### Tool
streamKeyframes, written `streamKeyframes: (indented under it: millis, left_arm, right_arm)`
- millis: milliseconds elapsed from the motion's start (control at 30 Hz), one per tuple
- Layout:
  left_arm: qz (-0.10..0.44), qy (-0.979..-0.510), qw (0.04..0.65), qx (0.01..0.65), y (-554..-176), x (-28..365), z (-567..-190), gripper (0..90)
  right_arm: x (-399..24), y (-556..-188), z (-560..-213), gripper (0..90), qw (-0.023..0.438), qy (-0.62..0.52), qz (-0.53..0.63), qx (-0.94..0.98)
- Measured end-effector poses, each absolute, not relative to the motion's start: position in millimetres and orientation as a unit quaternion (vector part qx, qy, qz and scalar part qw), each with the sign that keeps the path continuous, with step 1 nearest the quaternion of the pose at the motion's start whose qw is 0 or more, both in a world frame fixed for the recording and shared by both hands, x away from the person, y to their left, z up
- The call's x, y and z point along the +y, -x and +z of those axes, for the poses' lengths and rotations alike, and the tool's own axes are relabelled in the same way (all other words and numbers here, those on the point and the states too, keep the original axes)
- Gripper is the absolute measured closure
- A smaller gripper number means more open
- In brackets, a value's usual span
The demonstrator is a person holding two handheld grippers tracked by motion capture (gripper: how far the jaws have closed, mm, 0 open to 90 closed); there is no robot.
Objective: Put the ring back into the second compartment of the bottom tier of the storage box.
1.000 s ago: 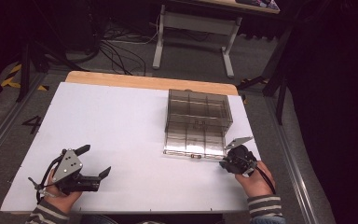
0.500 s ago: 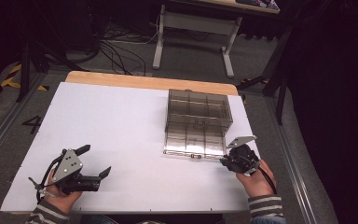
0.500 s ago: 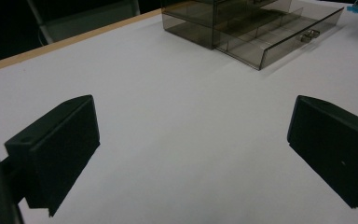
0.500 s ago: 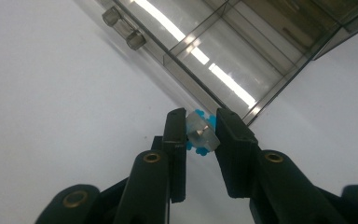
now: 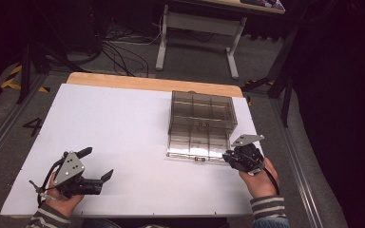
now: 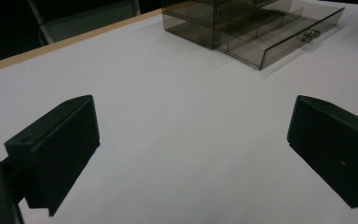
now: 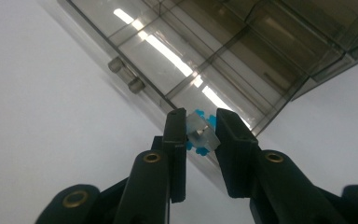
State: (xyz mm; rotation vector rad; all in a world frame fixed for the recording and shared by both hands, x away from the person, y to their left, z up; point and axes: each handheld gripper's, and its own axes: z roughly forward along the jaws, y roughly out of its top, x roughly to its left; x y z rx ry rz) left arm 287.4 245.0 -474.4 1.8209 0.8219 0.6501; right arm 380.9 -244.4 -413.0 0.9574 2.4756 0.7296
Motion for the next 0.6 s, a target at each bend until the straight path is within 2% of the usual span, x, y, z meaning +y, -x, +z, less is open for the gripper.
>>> streamKeyframes:
  millis: [600]
  left_arm:
    - [0.266,-0.753,0.498,0.339,-287,245,-475,2.9]
  right_arm:
    - [-221,-399,-410,74.4,0.187,-0.328,0.272,0.885]
